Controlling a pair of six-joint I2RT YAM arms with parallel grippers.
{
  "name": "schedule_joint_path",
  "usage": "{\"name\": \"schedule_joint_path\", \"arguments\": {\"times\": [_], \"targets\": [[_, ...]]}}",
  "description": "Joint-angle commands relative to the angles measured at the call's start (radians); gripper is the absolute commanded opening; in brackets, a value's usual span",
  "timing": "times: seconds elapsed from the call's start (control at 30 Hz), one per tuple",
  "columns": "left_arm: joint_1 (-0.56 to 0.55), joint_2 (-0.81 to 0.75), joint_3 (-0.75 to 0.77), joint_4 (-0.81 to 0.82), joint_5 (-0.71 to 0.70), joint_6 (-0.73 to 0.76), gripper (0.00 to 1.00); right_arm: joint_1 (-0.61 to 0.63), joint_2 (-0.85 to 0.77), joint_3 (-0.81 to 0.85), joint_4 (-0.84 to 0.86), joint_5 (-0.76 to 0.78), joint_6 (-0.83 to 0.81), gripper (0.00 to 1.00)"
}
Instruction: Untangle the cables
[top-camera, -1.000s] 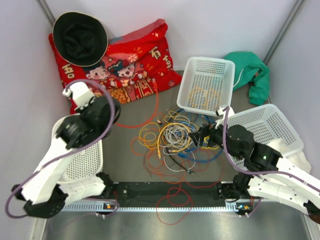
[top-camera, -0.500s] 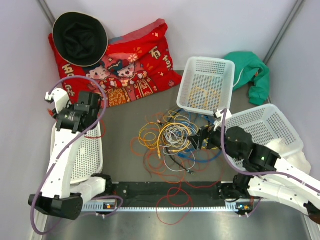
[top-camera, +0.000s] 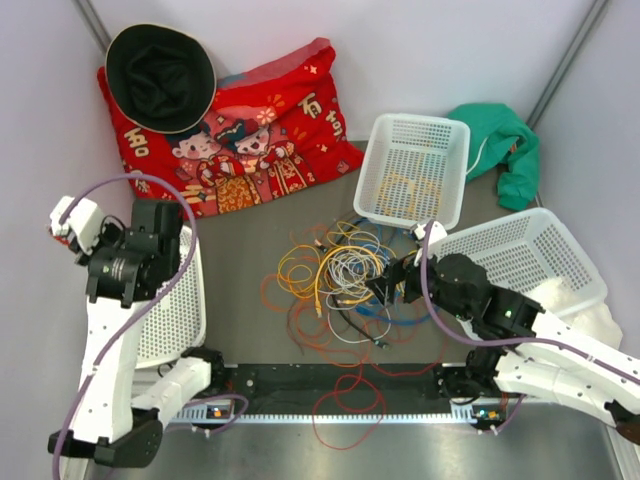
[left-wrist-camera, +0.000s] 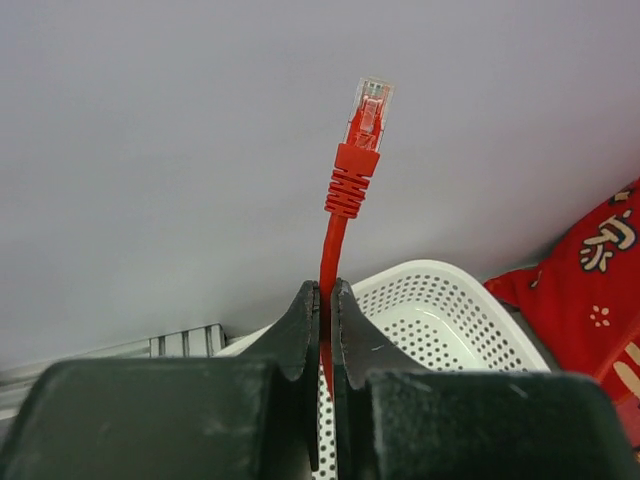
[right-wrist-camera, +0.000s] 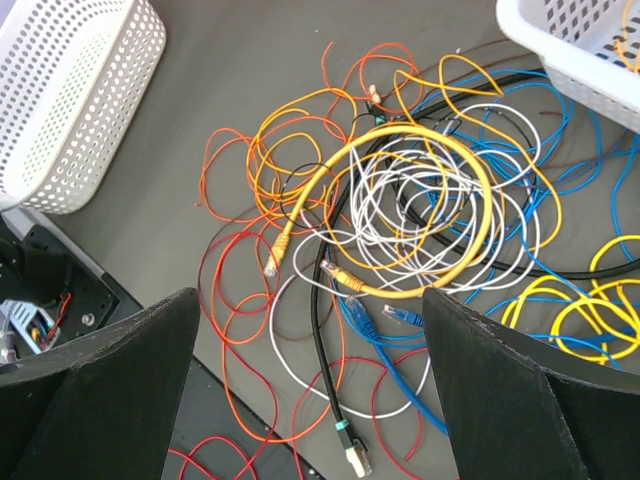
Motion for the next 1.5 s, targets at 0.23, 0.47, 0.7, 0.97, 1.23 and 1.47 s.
{"name": "schedule_joint_path", "arguments": {"times": [0.23, 0.47, 0.7, 0.97, 1.23, 1.47], "targets": [[0.161, 0.026, -0.287, 0.012, 0.231, -0.002, 0.00, 0.008, 0.014, -0.028, 0.099, -0.047, 0.044, 0.91], [0.279, 0.065, -0.330, 0.104, 0.386, 0.023, 0.00, 0.010, -0.021, -0.031, 0.057, -0.033, 0.052, 0.91], [0.313, 0.087, -0.310, 0.141, 0.513, 0.044, 0.90, 0.010, -0.020, -0.029, 0.054, -0.028, 0.050, 0.91], [0.312, 0.073, -0.195, 0.251, 0.909, 0.182, 0.99, 0.010, 0.006, -0.024, 0.065, -0.036, 0.049, 0.91], [0.037, -0.146, -0.498, 0.579, 1.399, 0.151, 0.99, 0.010, 0.023, -0.006, 0.025, -0.031, 0.055, 0.91], [-0.488, -0.050, -0.617, 0.699, 1.246, 0.060, 0.99, 0.010, 0.048, -0.002, 0.002, -0.022, 0.063, 0.90]]}}
